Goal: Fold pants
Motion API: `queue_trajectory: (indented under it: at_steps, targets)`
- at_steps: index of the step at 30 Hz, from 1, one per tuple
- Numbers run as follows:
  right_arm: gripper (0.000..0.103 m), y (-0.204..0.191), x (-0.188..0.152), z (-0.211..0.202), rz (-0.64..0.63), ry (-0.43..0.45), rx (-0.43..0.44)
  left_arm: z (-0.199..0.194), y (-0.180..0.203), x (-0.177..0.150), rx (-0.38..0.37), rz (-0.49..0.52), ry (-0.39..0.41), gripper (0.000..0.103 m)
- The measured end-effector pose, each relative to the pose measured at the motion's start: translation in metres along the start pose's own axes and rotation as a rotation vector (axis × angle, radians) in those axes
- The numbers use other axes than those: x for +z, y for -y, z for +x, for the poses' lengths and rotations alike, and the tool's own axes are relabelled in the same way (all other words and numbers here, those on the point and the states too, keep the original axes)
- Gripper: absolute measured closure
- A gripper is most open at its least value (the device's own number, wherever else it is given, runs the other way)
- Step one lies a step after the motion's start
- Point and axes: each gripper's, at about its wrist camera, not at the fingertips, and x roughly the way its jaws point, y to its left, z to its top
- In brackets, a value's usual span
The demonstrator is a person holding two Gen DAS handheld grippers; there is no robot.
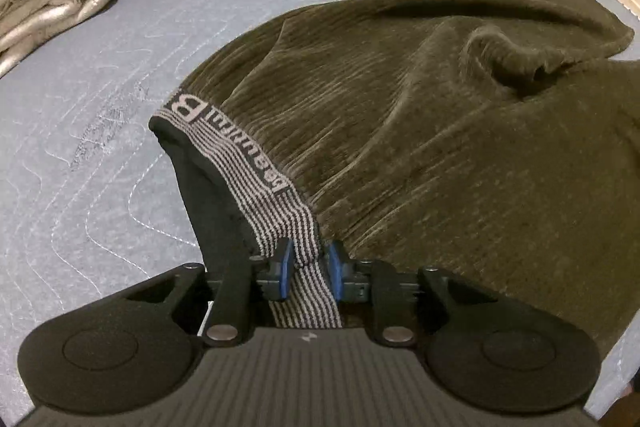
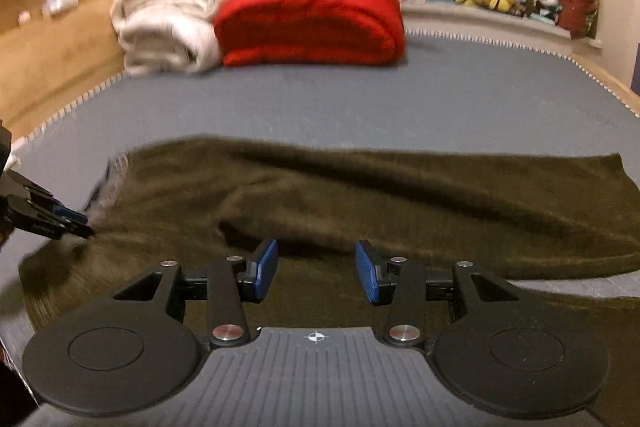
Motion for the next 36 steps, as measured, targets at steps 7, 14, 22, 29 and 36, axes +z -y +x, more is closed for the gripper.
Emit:
queue_trajectory:
  at_steps: [7, 14, 22, 29, 36]
  targets:
    - [0.047, 0.011, 0.008, 0.016, 0.075, -0.008, -0.01, -0.012, -0.013, 0.021, -0.07, -0.15, 0.127, 0.075]
    - [0.042, 0.021, 0.004, 0.014, 0.099, 0.014, -0.033, -0.018, -0.028, 0.033, -0.091, -0.258, 0.187, 0.075]
    - [0.042, 0.02, 0.005, 0.01, 0.106, 0.022, -0.028, -0.013, -0.024, 0.039, -0.033, -0.247, 0.186, 0.075]
    - [0.042, 0.024, 0.003, 0.007, 0.116, 0.022, -0.05, -0.008, -0.024, 0.039, -0.031, -0.239, 0.186, 0.075]
    - [0.042, 0.021, 0.004, 0.003, 0.109, 0.033, -0.049, -0.009, -0.058, 0.041, -0.023, -0.333, 0.246, 0.075]
